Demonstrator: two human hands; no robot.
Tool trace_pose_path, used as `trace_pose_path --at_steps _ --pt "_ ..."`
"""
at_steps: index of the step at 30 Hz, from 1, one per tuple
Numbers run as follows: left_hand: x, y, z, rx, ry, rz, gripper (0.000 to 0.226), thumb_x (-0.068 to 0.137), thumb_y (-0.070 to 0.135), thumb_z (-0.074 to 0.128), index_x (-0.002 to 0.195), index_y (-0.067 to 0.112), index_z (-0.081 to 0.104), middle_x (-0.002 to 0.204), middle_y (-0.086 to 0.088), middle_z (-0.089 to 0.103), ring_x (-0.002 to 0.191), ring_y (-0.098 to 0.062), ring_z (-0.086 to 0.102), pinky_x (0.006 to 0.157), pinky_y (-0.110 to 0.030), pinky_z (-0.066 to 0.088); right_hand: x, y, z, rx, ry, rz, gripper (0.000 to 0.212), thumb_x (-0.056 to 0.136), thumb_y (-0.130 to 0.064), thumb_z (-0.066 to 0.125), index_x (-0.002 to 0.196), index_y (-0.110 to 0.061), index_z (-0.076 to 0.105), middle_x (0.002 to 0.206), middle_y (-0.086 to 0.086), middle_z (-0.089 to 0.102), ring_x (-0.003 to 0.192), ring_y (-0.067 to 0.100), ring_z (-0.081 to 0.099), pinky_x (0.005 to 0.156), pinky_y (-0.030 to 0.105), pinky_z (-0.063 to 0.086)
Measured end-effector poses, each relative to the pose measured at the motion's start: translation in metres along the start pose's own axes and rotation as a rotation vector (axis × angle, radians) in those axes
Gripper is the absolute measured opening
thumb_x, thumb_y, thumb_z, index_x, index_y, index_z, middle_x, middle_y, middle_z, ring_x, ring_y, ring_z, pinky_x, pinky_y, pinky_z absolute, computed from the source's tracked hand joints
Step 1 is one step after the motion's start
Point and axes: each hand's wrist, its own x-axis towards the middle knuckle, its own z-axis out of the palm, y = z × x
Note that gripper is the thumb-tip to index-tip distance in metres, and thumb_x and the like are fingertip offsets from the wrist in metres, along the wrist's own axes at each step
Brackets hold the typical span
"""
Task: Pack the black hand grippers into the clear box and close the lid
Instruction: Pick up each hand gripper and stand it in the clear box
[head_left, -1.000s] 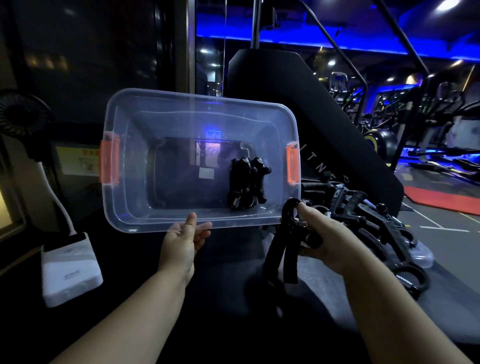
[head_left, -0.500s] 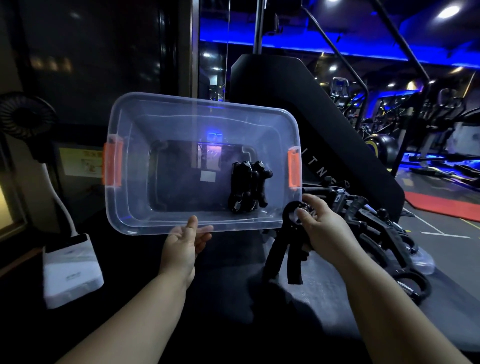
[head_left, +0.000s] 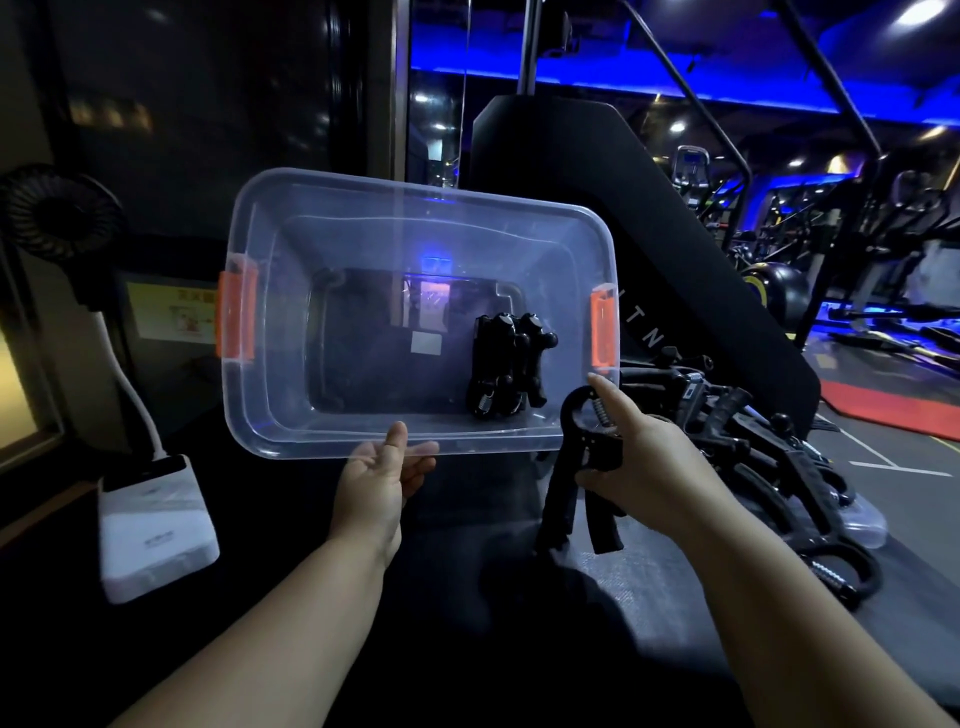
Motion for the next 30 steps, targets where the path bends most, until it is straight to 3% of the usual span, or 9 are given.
trace_pose_path --at_steps 4,7,11,15,18,20,22,26,30 --pt "0.001 -0.001 0.000 0.013 -0.015 -0.005 0.022 0.096 0.032 0.048 0.088 0.012 0.053 0.075 0.000 0.072 0.063 -0.005 0.064 0.064 -0.020 0.047 0.006 0.003 0.000 -0.019 0.001 -0.018 0.090 0.080 -0.030 0.073 0.143 -0.055 0.014 0.119 -0.001 0.061 0.067 0.013 0.061 0.058 0.026 0.047" --pt "0.004 -0.003 -0.002 0.012 -0.024 -0.015 0.029 0.096 0.034 0.049 0.098 0.005 0.055 0.074 0.000 0.073 0.060 -0.002 0.065 0.059 -0.016 0.048 0.012 0.000 -0.001 0.151 0.003 -0.040 0.082 0.081 -0.027 0.073 0.140 -0.057 0.025 0.102 0.000 0.064 0.060 0.016 0.063 0.053 0.028 0.052" --pt "0.005 -0.003 -0.003 -0.011 -0.023 -0.020 0.029 0.096 0.033 0.049 0.101 0.004 0.053 0.081 -0.006 0.071 0.060 -0.003 0.065 0.055 -0.013 0.050 0.025 -0.011 -0.009 0.335 0.109 -0.104 0.078 0.082 -0.022 0.072 0.134 -0.061 0.030 0.096 -0.002 0.066 0.059 0.019 0.067 0.066 0.039 0.059" --pt "0.006 -0.003 -0.003 -0.023 -0.027 -0.017 0.032 0.094 0.033 0.051 0.101 0.002 0.052 0.075 -0.003 0.072 0.060 -0.004 0.066 0.057 -0.015 0.051 0.045 -0.024 -0.012 0.451 0.181 -0.116 0.075 0.084 -0.021 0.068 0.134 -0.059 0.028 0.100 0.007 0.069 0.071 0.026 0.070 0.079 0.045 0.057" --pt "0.010 -0.006 -0.003 -0.010 -0.018 -0.018 0.028 0.093 0.035 0.052 0.096 0.008 0.051 0.069 0.001 0.073 0.063 -0.004 0.067 0.061 -0.019 0.049 0.061 -0.036 -0.008 0.418 0.191 -0.094 0.073 0.086 -0.017 0.061 0.143 -0.046 0.025 0.100 0.008 0.068 0.072 0.025 0.069 0.077 0.039 0.056" --pt "0.011 -0.007 -0.003 -0.010 -0.013 -0.018 0.026 0.094 0.035 0.051 0.095 0.009 0.050 0.069 0.002 0.073 0.066 -0.006 0.067 0.062 -0.019 0.048 0.070 -0.046 -0.001 0.396 0.177 -0.079 0.073 0.088 -0.016 0.058 0.145 -0.042 0.023 0.101 0.003 0.065 0.069 0.021 0.068 0.062 0.026 0.054" --pt "0.011 -0.008 -0.003 -0.015 -0.005 -0.022 0.025 0.093 0.035 0.052 0.092 0.010 0.050 0.070 0.001 0.074 0.070 -0.009 0.067 0.064 -0.021 0.048 0.081 -0.053 0.009 0.357 0.172 -0.062 0.071 0.088 -0.016 0.057 0.146 -0.040 0.023 0.100 0.002 0.062 0.067 0.020 0.067 0.053 0.023 0.048" --pt "0.013 -0.010 -0.004 -0.007 0.021 -0.038 0.023 0.092 0.035 0.054 0.086 0.013 0.051 0.076 -0.002 0.073 0.076 -0.013 0.066 0.066 -0.024 0.048 0.106 -0.067 0.027 0.333 0.153 -0.019 0.064 0.087 -0.020 0.055 0.143 -0.036 0.030 0.102 0.005 0.061 0.075 0.025 0.061 0.059 0.026 0.044" --pt "0.014 -0.010 -0.005 0.008 0.051 -0.041 0.023 0.091 0.034 0.057 0.083 0.013 0.051 0.083 -0.008 0.065 0.080 -0.019 0.062 0.068 -0.026 0.049 0.124 -0.075 0.043 0.230 0.131 -0.082 0.063 0.087 -0.017 0.049 0.143 -0.036 0.028 0.116 0.011 0.057 0.090 0.031 0.057 0.069 0.029 0.041"
